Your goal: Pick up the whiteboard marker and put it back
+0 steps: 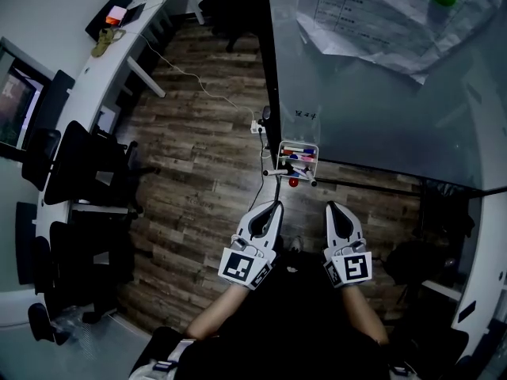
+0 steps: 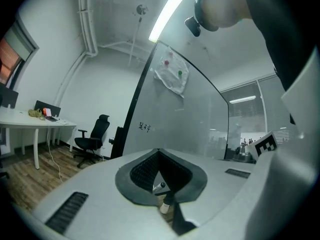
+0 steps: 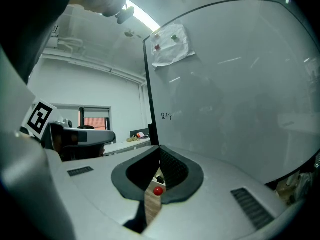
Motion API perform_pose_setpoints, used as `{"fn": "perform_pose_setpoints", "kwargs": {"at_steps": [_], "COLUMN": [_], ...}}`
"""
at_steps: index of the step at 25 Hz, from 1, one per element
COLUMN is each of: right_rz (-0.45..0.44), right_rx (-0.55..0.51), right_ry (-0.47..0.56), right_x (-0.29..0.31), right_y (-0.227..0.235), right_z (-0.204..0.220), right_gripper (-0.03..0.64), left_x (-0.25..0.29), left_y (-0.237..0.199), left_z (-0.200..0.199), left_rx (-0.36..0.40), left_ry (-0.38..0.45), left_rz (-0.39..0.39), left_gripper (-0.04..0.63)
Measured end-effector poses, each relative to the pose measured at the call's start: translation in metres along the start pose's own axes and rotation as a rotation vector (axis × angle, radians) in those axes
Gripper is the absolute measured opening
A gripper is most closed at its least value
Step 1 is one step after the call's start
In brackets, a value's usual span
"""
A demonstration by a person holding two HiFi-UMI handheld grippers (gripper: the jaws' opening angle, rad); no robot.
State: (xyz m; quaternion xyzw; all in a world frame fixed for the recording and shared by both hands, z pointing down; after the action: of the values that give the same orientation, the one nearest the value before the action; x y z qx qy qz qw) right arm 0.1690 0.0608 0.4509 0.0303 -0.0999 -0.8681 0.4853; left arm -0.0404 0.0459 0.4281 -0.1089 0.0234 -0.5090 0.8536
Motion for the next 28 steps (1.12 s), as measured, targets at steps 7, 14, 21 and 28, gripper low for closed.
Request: {"fn": "perform_pose_setpoints", "kwargs": {"at_steps": [7,14,21,28], "right_rz": [0.023,0.04,0.054,0.066], "right_rx": [-0.003,0.016,0.03,0.039], "right_ry": [-0.061,-0.084,-0.132,-0.174], "right_x": [0.015,0.029,0.043,0.054], "right_y": [0.012,0.015,0.017,0.018], "right_z": [0.013,0.024,0.03,0.04], "right_gripper": [0.014,0.015,0.015,0.018], "left_x": [0.024,0.044,0.057,0.062], "left_y": [-0.01,-0.02,-0.028,-0.033], "left_z": [-0.004,-0.001,0.001,0.006], "left_rx": [0.002,-0.005,-0.007,-0.021], "left_ry": [-0.015,-0.032,-0.035,-0.05], "left_rz": [0.049,0.084,0.098,0.101], "left_gripper": [0.008,0.008,0.008,0.008]}}
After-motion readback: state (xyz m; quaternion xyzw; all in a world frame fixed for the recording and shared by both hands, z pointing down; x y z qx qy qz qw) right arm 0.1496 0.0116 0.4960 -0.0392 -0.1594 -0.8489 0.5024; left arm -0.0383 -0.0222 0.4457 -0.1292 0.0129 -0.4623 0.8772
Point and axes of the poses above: the fingertips, and each gripper's own axes: x forward along the fingers, y to its right, z out of its underside, the point moved 9 cm from there along -x, backward along the fingers, and after that the axes turned 8 degrees about -z, right-handed, at the moved point
